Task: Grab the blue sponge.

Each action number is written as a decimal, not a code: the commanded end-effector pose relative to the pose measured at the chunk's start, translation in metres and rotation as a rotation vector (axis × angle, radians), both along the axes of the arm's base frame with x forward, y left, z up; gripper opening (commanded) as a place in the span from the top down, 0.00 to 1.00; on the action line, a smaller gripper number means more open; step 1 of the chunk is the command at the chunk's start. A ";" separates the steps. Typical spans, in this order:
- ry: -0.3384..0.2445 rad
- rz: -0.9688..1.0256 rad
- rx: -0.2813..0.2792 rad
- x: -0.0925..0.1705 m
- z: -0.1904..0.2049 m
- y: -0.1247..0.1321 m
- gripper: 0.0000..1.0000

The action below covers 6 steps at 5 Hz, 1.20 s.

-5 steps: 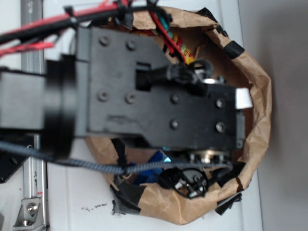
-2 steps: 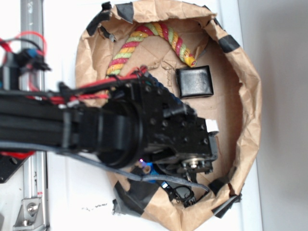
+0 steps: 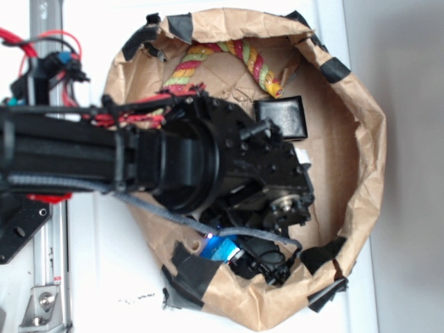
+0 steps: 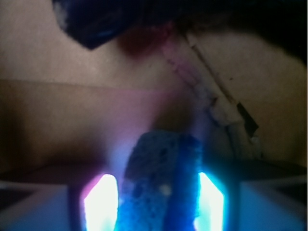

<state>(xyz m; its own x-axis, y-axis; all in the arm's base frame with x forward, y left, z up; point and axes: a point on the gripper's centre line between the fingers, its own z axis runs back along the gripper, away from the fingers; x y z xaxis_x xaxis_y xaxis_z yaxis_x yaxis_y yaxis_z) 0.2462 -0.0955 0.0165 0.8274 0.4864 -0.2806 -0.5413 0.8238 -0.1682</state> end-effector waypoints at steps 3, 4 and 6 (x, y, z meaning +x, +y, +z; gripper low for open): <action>-0.598 -0.558 0.273 0.009 0.136 0.081 1.00; -0.501 -0.666 0.160 0.018 0.164 0.083 1.00; -0.335 -0.666 0.100 0.023 0.161 0.067 1.00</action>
